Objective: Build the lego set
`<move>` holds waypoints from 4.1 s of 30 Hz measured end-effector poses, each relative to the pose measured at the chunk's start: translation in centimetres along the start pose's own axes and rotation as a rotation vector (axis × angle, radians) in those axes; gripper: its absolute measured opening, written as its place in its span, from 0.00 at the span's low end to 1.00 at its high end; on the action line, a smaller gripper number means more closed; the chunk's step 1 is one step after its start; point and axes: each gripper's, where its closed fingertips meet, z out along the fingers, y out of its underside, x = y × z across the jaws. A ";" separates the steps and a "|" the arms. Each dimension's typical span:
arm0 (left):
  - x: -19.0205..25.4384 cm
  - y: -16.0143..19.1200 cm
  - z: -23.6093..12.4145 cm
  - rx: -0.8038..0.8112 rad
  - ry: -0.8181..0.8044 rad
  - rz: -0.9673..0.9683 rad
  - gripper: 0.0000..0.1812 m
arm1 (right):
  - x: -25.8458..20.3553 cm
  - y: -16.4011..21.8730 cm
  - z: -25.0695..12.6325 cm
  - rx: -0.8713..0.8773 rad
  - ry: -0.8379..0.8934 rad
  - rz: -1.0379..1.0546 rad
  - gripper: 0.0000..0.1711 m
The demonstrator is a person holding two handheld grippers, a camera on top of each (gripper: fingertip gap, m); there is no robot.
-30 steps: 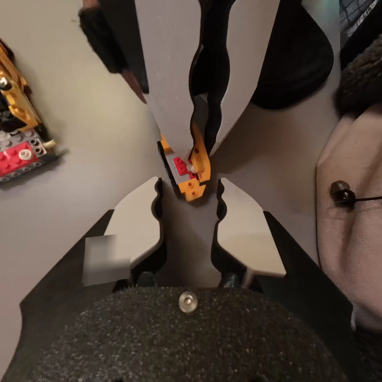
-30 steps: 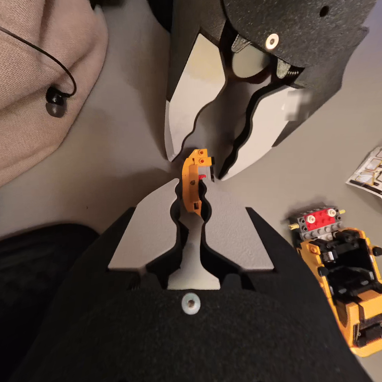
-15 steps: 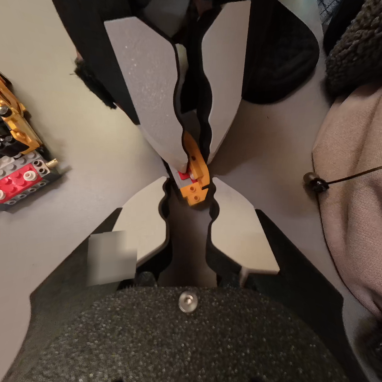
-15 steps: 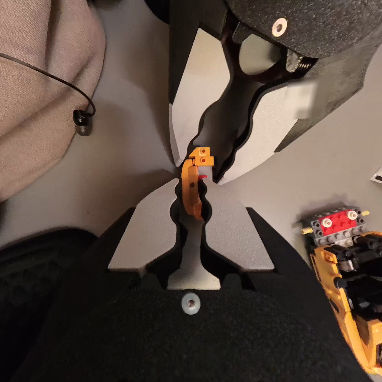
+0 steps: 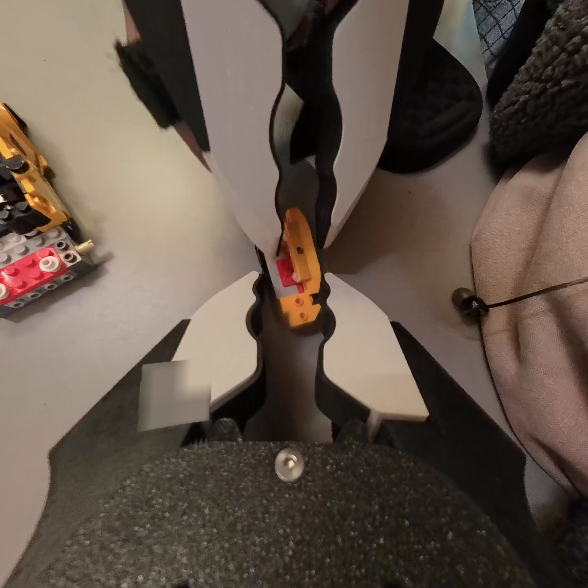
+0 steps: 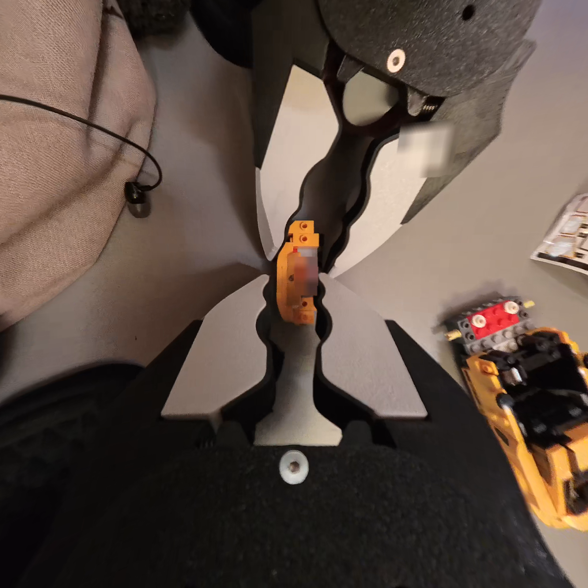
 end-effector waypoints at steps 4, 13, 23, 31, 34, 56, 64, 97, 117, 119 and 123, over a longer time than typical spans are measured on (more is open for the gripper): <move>0.1 0.0 -0.1 0.008 0.010 -0.003 0.19 | -0.2 -0.4 -0.6 -0.007 0.118 -0.082 0.14; 0.3 0.1 -0.3 0.012 0.021 0.000 0.21 | -0.6 -0.3 0.7 -0.086 0.204 -0.164 0.06; 0.4 1.0 -1.3 -0.005 0.032 0.041 0.22 | -2.1 0.5 0.3 -0.116 0.152 -0.002 0.10; 0.3 1.2 -1.2 -0.011 0.015 0.065 0.21 | -2.0 1.1 1.3 -0.176 0.153 0.039 0.12; 0.2 1.2 -1.2 -0.013 0.006 0.069 0.21 | -1.9 0.9 1.1 -0.185 0.160 0.023 0.12; 0.2 1.3 -1.2 -0.009 0.001 0.078 0.19 | -2.8 1.2 1.1 -0.218 0.071 -0.094 0.09; 0.4 1.3 -1.3 -0.003 0.021 0.075 0.20 | -1.3 1.1 0.8 -0.285 0.081 -0.166 0.09; 0.0 -0.3 -0.8 0.065 0.018 -0.043 0.16 | -0.5 1.6 1.1 -0.407 -0.004 -0.141 0.09; -0.5 -0.3 -0.9 0.072 0.027 -0.104 0.15 | 0.1 0.4 1.0 -0.264 -0.005 -0.099 0.04; -0.5 -0.3 -0.9 0.072 0.027 -0.103 0.15 | 0.1 0.4 1.1 -0.249 -0.063 -0.057 0.05; -0.5 -0.3 -0.9 0.073 0.025 -0.109 0.15 | 0.1 0.5 1.1 -0.234 -0.155 -0.021 0.05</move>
